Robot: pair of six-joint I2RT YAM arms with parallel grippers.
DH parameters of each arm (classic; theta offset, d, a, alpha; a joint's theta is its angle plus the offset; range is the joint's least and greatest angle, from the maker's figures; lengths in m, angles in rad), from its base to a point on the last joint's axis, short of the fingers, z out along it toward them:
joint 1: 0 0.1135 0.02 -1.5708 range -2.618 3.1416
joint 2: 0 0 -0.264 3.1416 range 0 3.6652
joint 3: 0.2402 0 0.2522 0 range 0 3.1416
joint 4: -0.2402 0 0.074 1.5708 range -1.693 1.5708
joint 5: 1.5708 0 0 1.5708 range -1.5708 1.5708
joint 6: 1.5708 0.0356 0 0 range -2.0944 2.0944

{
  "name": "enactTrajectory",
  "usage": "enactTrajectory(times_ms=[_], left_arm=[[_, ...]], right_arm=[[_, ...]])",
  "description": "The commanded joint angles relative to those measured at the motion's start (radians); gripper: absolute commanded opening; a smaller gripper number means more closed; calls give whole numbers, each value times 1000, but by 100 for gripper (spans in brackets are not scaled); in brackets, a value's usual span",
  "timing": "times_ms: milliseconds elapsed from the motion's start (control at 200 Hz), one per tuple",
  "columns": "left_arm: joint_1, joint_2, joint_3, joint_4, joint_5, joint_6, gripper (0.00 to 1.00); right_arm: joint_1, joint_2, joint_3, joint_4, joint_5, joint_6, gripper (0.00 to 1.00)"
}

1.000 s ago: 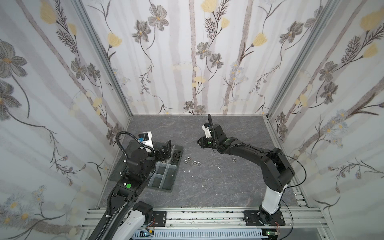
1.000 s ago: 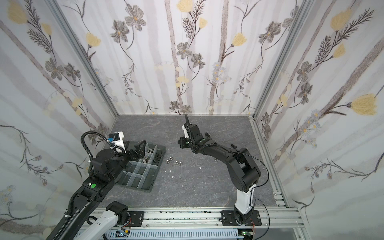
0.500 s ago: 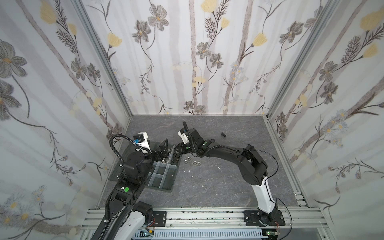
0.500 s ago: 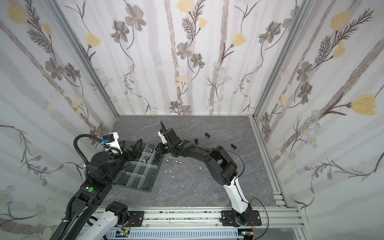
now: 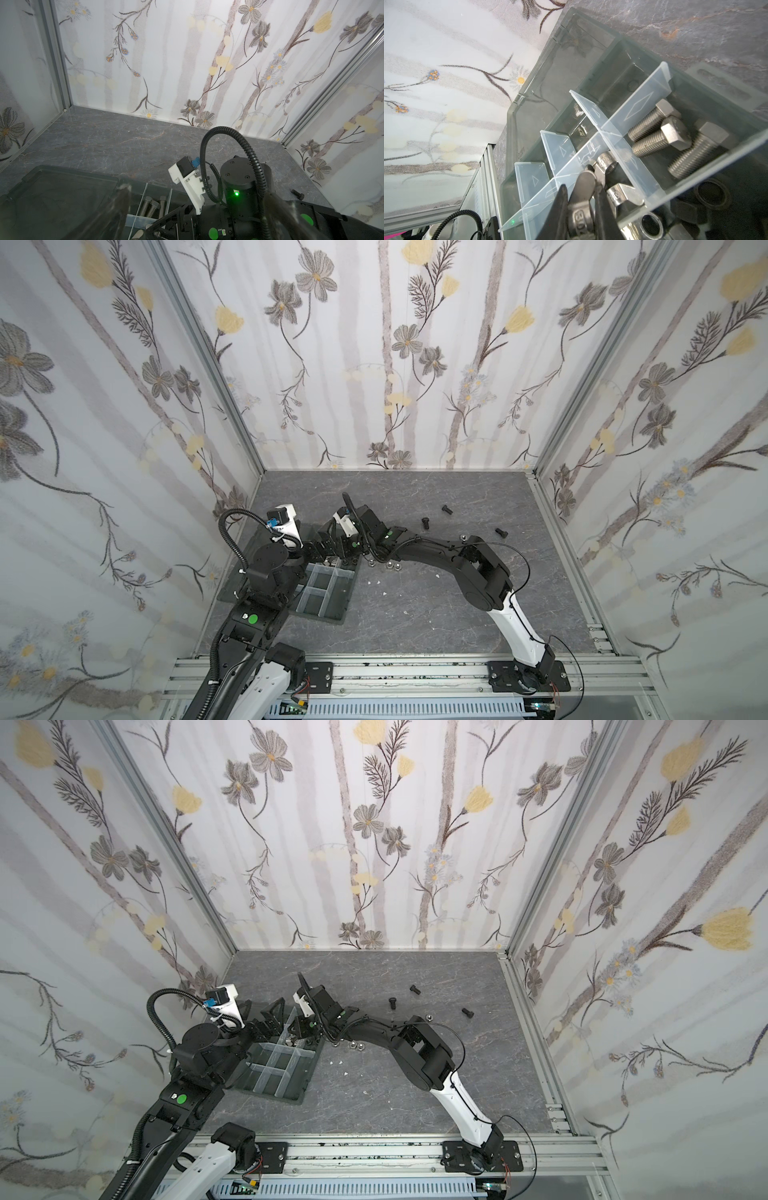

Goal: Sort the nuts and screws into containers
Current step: 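Open the right gripper into a box compartment and withdraw it, then reach the left gripper to the hex nuts while the right arm draws back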

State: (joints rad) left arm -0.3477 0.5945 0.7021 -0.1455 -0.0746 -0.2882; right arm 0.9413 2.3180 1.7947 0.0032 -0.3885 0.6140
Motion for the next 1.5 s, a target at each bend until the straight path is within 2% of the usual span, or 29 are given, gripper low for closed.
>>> enactTrajectory(times_ms=[0,125,530,734,954,1064,1499], left_arm=[[1,0,-1,46,6,-3,100],[2,7,3,41,13,1,100],[1,33,12,28,31,1,100],[-1,60,24,17,44,3,97],[-18,154,77,-35,90,12,91],[-50,212,108,-64,107,15,84],[-238,419,176,-141,15,12,55]], right_arm=[[-1,20,27,29,-17,22,8],[-1,33,38,33,-25,29,11],[-2,31,46,32,-33,27,38],[-15,-7,26,13,-18,8,42],[-72,-157,-171,108,-3,16,42],[-109,-247,-303,176,-1,28,42],[-275,-569,-698,328,22,41,42]])
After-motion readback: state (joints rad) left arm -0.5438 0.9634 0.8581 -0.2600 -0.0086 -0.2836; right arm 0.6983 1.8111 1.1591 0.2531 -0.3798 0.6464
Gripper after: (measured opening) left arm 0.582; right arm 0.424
